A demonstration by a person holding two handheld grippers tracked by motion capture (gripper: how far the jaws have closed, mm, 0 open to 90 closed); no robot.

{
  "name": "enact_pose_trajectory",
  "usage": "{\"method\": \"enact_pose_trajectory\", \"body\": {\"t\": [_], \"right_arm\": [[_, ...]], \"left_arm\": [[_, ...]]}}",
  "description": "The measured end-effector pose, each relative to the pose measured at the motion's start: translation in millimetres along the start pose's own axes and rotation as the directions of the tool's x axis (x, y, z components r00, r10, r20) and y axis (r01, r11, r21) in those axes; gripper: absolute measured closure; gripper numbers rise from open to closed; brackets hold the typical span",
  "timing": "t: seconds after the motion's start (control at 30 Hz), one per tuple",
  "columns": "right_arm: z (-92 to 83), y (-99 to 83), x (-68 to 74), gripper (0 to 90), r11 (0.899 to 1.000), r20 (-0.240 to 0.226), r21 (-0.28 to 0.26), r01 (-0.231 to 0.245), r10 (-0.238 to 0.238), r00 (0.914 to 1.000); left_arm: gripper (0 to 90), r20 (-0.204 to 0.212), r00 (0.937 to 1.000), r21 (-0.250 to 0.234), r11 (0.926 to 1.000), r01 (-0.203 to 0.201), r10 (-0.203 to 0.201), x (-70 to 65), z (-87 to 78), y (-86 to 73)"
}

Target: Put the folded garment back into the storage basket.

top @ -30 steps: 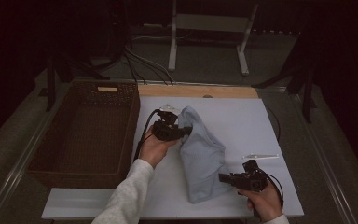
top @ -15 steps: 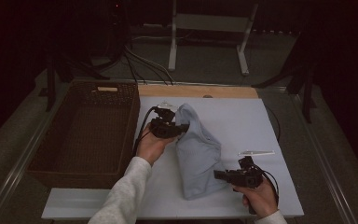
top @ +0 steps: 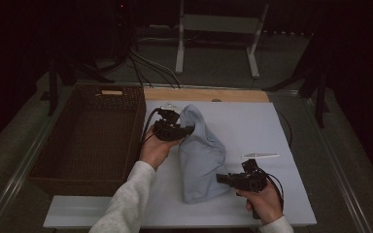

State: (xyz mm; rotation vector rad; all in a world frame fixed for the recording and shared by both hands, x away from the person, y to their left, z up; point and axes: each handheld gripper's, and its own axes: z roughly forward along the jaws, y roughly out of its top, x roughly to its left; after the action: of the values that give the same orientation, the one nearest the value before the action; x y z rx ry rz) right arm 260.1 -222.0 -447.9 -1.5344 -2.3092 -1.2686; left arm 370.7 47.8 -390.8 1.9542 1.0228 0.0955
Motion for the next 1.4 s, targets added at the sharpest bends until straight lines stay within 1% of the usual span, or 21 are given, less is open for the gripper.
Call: {"method": "enact_pose_trajectory", "body": {"t": [0.33,0.43,0.6,1.0,1.1,1.3,1.4], "right_arm": [[5.7,6.3,5.8,79.4,1.000,-0.003,0.000,0.006,-0.006,1.0000],[6.9,8.7,7.6,79.4,1.000,-0.006,-0.003,0.012,-0.012,0.9999],[9.8,12.6,10.1,79.4,1.000,-0.012,-0.007,0.011,-0.011,0.9999],[15.1,20.8,16.1,79.4,1.000,-0.028,-0.009,0.011,-0.011,0.9996],[17.1,24.5,19.1,79.4,1.000,-0.036,-0.014,0.014,-0.014,0.9993],[21.5,29.7,24.8,79.4,1.000,-0.047,-0.020,0.023,-0.024,0.9986],[23.6,32.8,28.0,79.4,0.999,-0.051,-0.023,0.024,-0.026,0.9984]], "left_arm": [[82.7,-0.006,1.0000,-0.007,1.0000,0.003,-0.003,2.9,-5.7,1.2],[82.7,-0.005,0.9999,-0.015,0.9998,0.012,-0.012,3.3,-6.6,1.6],[82.7,-0.011,0.9999,-0.014,0.9999,0.006,-0.006,3.8,-9.1,2.6],[82.8,-0.028,0.9996,-0.026,0.9996,0.009,-0.009,8.2,-19.3,6.8],[82.7,-0.034,0.9993,-0.034,0.9993,0.012,-0.013,10.1,-23.5,9.4],[82.8,-0.045,0.9989,-0.029,0.9996,0.007,-0.008,14.3,-29.1,13.5],[82.7,-0.044,0.9990,-0.029,0.9995,0.010,-0.011,17.4,-32.5,15.8]]}}
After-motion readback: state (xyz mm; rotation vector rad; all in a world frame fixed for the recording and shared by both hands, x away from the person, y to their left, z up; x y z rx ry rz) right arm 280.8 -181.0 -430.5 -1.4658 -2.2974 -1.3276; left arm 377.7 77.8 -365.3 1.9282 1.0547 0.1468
